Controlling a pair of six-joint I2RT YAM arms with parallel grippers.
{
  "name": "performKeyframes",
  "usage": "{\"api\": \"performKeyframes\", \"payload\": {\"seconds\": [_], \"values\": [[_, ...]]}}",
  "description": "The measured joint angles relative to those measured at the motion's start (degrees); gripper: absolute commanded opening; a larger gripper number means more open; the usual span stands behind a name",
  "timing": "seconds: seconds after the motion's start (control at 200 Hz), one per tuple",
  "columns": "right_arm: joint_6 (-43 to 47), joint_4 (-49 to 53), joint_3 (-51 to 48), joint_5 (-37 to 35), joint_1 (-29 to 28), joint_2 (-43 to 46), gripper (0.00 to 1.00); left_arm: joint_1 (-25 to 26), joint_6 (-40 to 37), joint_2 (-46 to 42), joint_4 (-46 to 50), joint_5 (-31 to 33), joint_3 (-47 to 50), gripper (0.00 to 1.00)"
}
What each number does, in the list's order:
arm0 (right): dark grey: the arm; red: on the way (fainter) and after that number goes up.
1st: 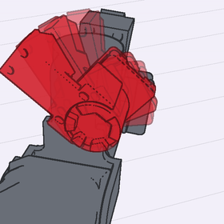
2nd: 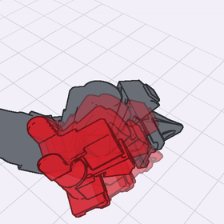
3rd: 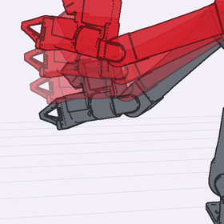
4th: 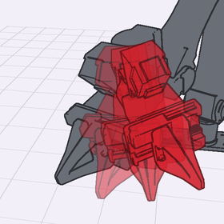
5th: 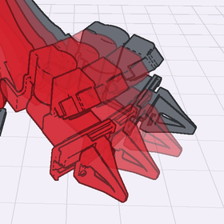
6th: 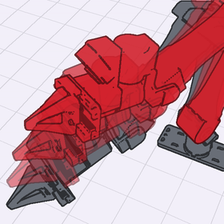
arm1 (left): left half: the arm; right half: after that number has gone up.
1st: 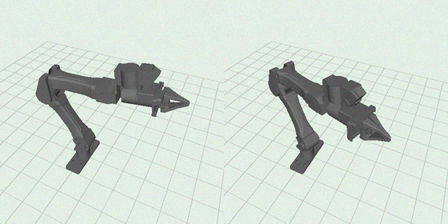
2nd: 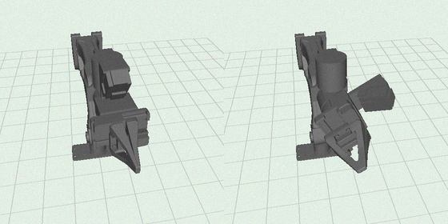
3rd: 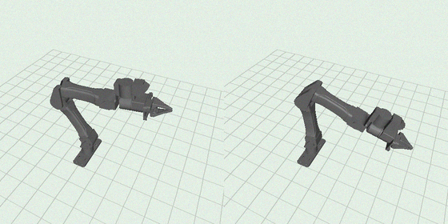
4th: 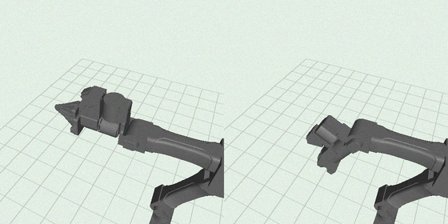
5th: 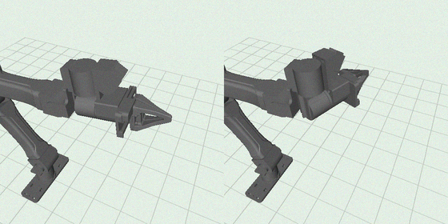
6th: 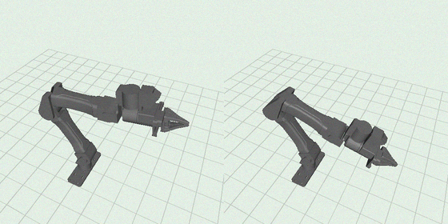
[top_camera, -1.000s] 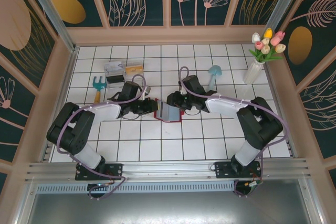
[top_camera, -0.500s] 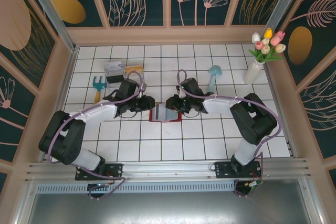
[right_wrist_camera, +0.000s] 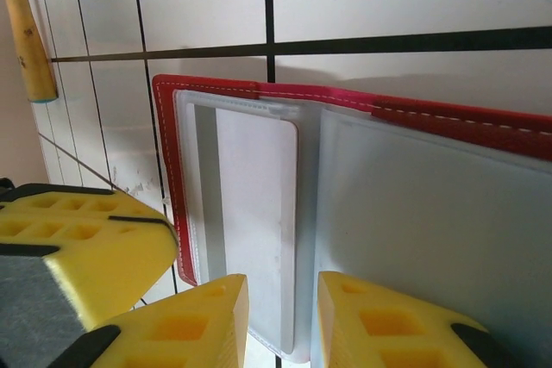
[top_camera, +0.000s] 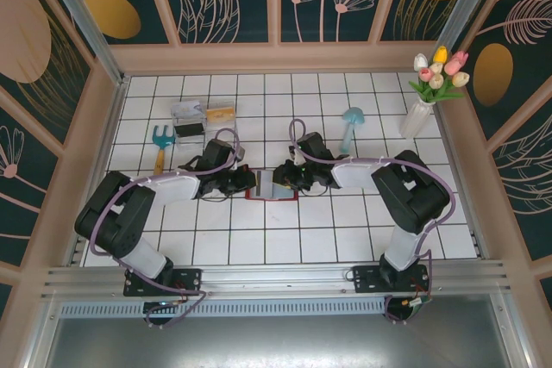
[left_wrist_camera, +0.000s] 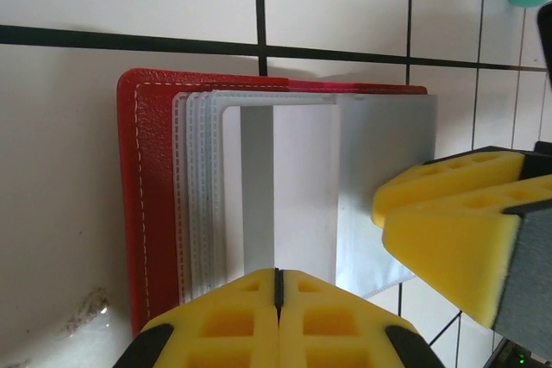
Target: Take the credit cards out of the card holder
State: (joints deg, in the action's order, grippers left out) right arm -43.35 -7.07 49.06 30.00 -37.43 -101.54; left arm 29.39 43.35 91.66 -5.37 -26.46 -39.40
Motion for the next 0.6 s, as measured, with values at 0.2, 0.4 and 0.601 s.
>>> {"api": "performKeyframes", "payload": {"seconds": [0.2, 0.4, 0.601], "values": [[1.22, -0.04, 0.74, 0.63, -0.02, -1.66, 0.25, 0.0, -0.22, 1.62, 0.22, 1.07, -0.46, 0.0], [1.49, -0.09, 0.83, 1.66, -0.02, -2.78, 0.24, 0.0, -0.26, 1.9, 0.48, 1.66, -0.46, 0.0], [1.51, -0.31, 0.98, 2.71, 0.0, -3.17, 0.24, 0.0, -0.44, 2.91, 0.44, 1.62, -0.46, 0.0]]}}
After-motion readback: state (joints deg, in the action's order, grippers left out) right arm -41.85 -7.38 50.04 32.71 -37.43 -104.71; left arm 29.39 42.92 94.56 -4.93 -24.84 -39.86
